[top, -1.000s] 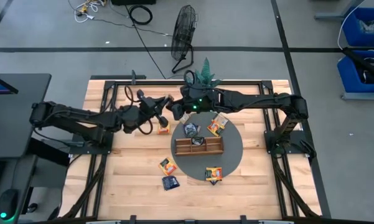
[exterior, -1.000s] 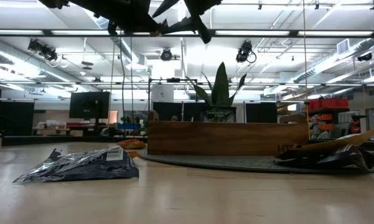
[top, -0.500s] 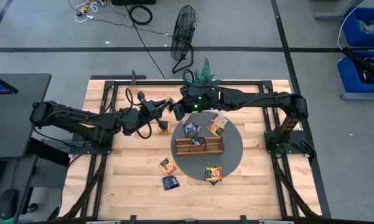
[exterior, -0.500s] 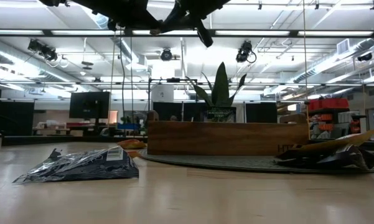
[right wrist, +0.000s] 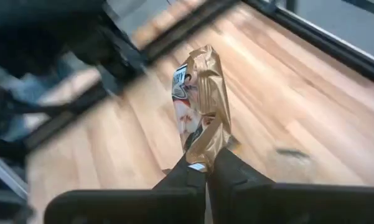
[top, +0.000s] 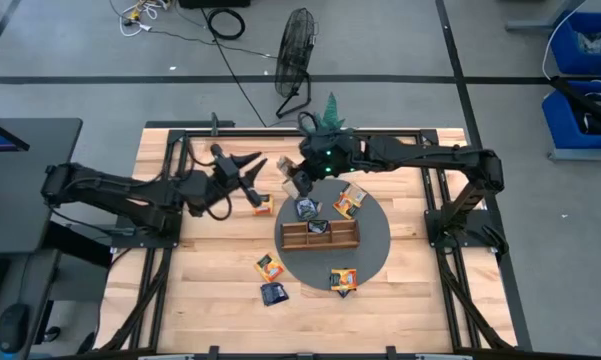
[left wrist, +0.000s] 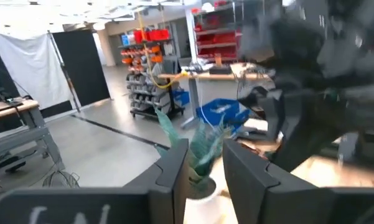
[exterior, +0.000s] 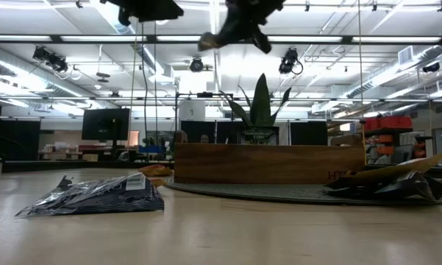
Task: Pick & Place Tea
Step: Put the brown tea bag into the left section of the wooden organizer
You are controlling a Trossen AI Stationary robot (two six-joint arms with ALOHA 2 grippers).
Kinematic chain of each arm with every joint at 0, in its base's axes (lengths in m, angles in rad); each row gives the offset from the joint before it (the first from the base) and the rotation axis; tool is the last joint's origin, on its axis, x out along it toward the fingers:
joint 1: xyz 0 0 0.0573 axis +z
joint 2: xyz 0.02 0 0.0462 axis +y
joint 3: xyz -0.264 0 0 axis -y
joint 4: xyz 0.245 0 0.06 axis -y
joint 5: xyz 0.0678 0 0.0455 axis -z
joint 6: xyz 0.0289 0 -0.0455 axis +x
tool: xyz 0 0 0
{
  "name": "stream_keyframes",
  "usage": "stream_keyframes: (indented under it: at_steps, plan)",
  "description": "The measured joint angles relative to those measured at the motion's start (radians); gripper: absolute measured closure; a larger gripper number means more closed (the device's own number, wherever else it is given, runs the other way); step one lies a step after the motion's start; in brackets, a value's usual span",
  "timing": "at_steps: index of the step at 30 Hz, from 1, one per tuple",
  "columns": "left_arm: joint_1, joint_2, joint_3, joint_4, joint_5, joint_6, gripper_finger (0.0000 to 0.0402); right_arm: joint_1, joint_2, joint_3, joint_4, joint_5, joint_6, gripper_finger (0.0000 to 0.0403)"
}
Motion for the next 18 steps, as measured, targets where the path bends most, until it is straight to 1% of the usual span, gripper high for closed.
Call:
stream_keyframes:
  at_steps: [2, 4, 6, 8, 10, 13, 18]
  plan:
    - [0.000, -0.034, 0.000, -0.019, 0.013, 0.000, 0.0292, -0.008, -0.017, 0.001, -0.037, -0.023, -0.058, 0.0402]
    - [0.007, -0.065, 0.005, -0.046, 0.083, -0.023, 0.0289, -0.013, -0.026, 0.004, -0.105, -0.071, -0.127, 0.0402]
    - [0.032, -0.086, 0.034, -0.174, 0.208, -0.106, 0.0286, -0.014, -0.025, 0.026, -0.185, -0.112, -0.197, 0.0402]
    - [0.068, -0.080, 0.089, -0.345, 0.357, -0.192, 0.0282, -0.012, -0.020, 0.053, -0.246, -0.162, -0.265, 0.0402]
    - [0.098, -0.054, 0.145, -0.516, 0.473, -0.223, 0.0277, -0.009, -0.012, 0.081, -0.296, -0.199, -0.304, 0.0403]
    - [0.124, 0.005, 0.221, -0.647, 0.593, -0.207, 0.0265, -0.009, 0.000, 0.105, -0.329, -0.217, -0.342, 0.0403]
    - [0.144, 0.114, 0.343, -0.668, 0.723, -0.185, 0.0229, -0.002, 0.024, 0.110, -0.349, -0.241, -0.374, 0.0403]
